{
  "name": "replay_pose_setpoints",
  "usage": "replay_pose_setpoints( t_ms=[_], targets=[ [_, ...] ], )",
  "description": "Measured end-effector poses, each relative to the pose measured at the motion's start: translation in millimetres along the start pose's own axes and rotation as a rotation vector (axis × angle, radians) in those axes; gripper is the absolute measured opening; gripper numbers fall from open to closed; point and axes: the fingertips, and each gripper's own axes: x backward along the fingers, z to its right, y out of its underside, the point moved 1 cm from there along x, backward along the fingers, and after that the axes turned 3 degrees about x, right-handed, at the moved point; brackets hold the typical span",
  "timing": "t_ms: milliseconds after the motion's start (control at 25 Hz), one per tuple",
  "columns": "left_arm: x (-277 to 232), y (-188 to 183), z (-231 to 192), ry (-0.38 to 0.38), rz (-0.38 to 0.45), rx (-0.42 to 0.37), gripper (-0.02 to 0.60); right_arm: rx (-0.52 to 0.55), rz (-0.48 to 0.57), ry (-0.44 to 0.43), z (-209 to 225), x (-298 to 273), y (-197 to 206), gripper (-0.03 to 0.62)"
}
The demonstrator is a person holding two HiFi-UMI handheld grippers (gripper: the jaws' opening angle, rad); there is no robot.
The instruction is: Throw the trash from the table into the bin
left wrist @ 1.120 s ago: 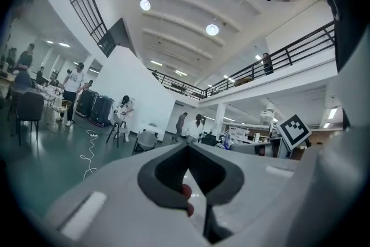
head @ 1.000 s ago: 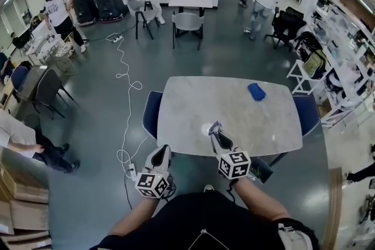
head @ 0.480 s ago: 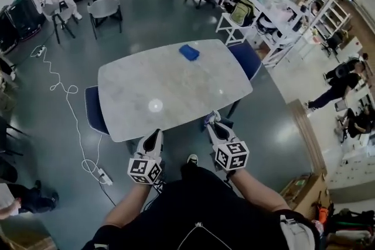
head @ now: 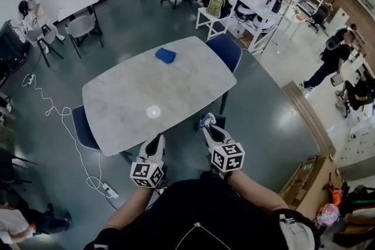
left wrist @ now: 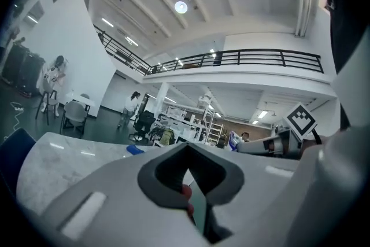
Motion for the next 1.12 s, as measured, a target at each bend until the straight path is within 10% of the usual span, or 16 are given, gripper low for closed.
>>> replay_pose_setpoints(
  t_ms=[720, 1120],
  targets=[
    [-231, 48, 169, 0.014, -0.04, -0.036, 0.0, -0.089, 0.022, -0.036, 270, 14, -30, 0.081],
    [-275, 52, 147, 0.075, -0.165, -0.088, 0.0, -0.24, 0.001, -0.017, 290, -14, -10, 0.081]
  ],
)
